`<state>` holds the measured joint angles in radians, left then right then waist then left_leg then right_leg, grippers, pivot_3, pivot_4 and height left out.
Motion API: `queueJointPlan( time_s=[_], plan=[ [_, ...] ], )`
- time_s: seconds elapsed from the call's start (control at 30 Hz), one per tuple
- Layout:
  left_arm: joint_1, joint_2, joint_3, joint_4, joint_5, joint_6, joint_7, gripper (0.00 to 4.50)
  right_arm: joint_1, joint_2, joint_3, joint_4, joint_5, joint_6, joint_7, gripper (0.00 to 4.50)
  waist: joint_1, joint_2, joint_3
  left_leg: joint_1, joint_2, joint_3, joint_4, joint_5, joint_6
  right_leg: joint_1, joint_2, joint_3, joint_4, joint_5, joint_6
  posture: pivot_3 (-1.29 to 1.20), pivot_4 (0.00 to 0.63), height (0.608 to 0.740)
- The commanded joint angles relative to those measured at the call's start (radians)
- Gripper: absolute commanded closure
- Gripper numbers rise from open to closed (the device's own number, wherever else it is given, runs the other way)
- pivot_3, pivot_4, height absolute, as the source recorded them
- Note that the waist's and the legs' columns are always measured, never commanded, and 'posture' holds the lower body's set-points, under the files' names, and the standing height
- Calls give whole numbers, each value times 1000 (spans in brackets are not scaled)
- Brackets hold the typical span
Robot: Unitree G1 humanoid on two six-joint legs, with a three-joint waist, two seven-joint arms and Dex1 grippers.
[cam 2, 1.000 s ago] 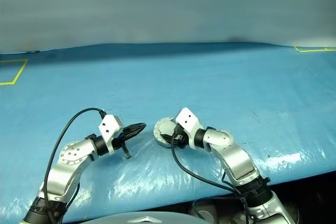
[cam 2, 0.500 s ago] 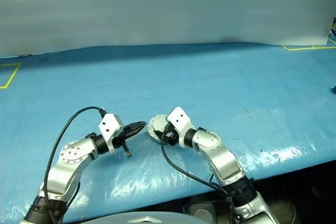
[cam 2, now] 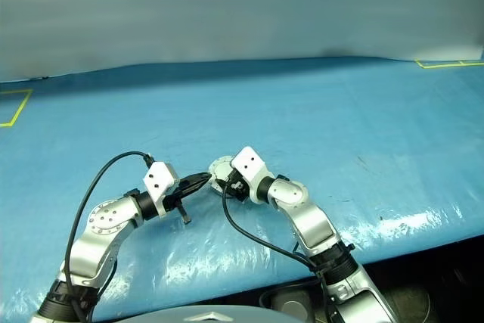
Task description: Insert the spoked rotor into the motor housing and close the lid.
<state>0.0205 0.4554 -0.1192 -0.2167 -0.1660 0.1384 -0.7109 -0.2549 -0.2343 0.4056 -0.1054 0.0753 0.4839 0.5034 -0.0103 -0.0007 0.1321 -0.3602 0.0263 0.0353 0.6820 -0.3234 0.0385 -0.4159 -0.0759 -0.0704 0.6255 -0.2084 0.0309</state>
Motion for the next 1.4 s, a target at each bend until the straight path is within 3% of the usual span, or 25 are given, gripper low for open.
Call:
queueJointPlan(
  time_s=[0.03,0.33,0.4,0.83,0.97,1.0,1.13,1.4],
  plan=[
    [-27,-13,-17,37,47,-18,40,4500,77,-42,33,75,-25,85,21,1465,1,1,0,0,-1,0,0,0,0,0,0,0,0,0,1,0,150,740],
    [-107,-86,-32,164,42,-38,44,4500,88,-71,50,37,-30,76,53,1465,4,1,0,-1,-5,-2,0,-4,5,3,-1,-1,-1,-1,3,0,150,740],
    [-118,-116,-17,172,-13,-14,27,4500,88,-65,42,37,-24,81,53,1465,3,1,0,-2,-5,-2,0,-5,5,5,-2,-1,-1,0,5,0,150,740],
    [-149,-69,-113,266,121,-28,7,4500,111,-63,28,6,-31,65,37,1465,6,2,-2,0,-8,-5,0,-6,6,6,-3,-2,-1,-4,5,0,150,740],
    [-155,-70,-127,275,142,-48,6,4500,116,-70,19,-38,-15,40,60,117,11,1,-3,0,-9,-6,0,-6,6,6,-4,-2,-1,-4,5,0,150,740],
    [-158,-73,-125,277,140,-49,7,4500,115,-69,11,-57,-2,59,68,21,12,1,-3,0,-9,-6,0,-6,7,6,-4,-2,-1,-4,5,0,150,740],
    [-163,-73,-128,281,142,-54,5,4500,113,-94,-13,-149,19,26,102,21,15,1,-2,0,-10,-6,1,-7,7,6,-5,-2,-1,-4,6,0,150,740],
    [-170,-73,-132,284,143,-59,-1,4500,94,-69,-210,-260,28,-45,-33,21,20,4,2,-8,-12,-6,2,-4,3,4,-5,-1,0,0,12,0,150,740]
  ],
)
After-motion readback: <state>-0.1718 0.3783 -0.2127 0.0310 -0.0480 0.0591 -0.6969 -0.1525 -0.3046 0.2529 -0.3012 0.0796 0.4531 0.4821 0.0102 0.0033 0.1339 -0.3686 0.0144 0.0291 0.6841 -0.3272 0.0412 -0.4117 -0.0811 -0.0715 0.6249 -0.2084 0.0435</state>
